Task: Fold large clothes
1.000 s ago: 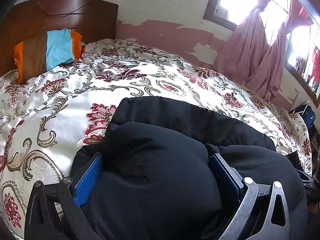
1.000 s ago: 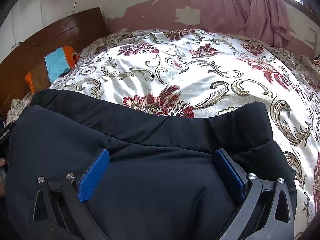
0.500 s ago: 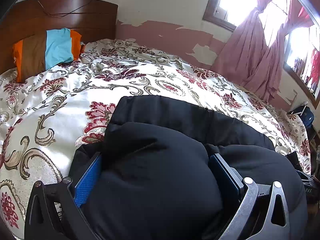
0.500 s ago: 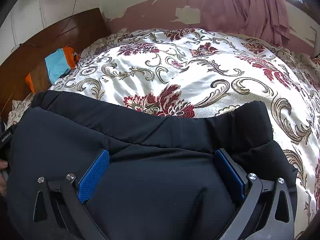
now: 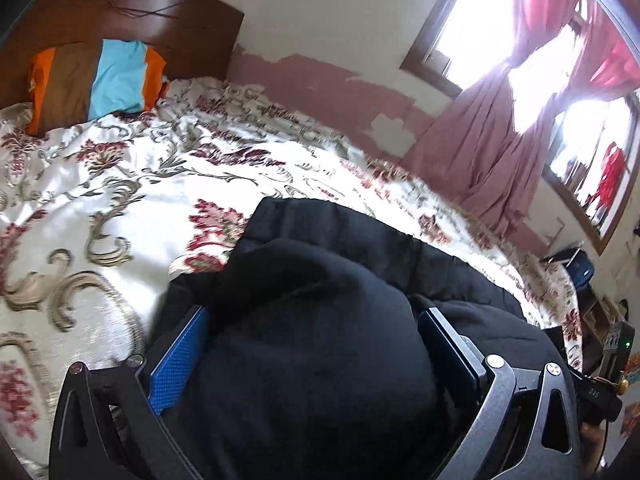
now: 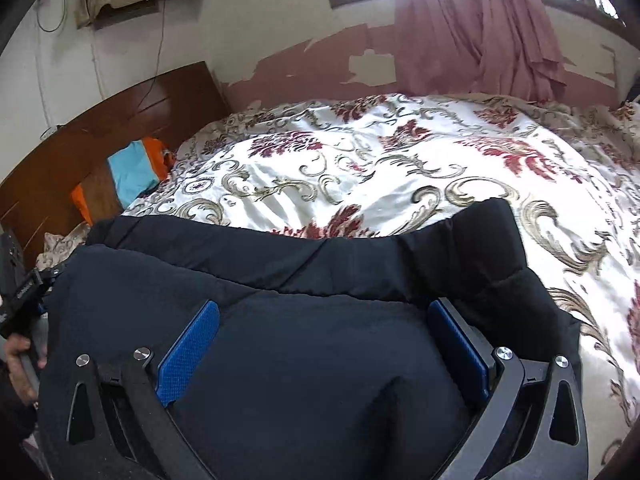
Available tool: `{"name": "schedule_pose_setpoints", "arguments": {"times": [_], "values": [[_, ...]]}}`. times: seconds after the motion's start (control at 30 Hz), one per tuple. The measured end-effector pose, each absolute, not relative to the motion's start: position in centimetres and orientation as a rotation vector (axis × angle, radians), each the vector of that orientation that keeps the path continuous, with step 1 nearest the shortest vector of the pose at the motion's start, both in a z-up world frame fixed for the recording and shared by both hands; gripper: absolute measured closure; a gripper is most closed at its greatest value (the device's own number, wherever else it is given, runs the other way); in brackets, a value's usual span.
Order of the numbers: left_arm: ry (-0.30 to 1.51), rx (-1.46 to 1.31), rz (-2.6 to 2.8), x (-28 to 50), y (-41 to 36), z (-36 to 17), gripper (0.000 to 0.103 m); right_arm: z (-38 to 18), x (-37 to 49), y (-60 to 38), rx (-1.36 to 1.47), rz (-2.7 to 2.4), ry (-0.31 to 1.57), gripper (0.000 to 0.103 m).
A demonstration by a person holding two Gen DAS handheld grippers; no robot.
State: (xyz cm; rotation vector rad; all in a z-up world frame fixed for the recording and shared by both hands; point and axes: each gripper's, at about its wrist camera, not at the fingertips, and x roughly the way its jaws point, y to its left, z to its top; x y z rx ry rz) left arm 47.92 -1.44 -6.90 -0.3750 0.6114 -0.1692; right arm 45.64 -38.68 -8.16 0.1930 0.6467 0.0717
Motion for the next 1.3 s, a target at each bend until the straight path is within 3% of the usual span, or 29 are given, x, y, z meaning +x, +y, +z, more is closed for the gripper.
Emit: {"name": "schedule_pose_setpoints", "arguments": {"times": [0.27,0.53,0.83,1.3], "values": [[0.745,-0.473,-0.164,45.9,2.7,-5.3,0.000,-5.0,42.3,-41.3,0.308,0.058,0.575,0.001],[0.855,-0.430,-0.096,43.4,4.4,-4.5,0.000,-4.4,39.6,-47.4,0.515,-0.091,0.756,0.001],[0.983,-0.445,-0.043,40.7,4.1,-6.1,0.000,-4.7,37.8,-50.0,0.445,-0.094,0.838,0.001],[1.160,-0.536,-0.101,42.6,4.6,-10.3,0.000,-13.1,41.6,-50.8,0.642,0.189,0.938,0.001]]}}
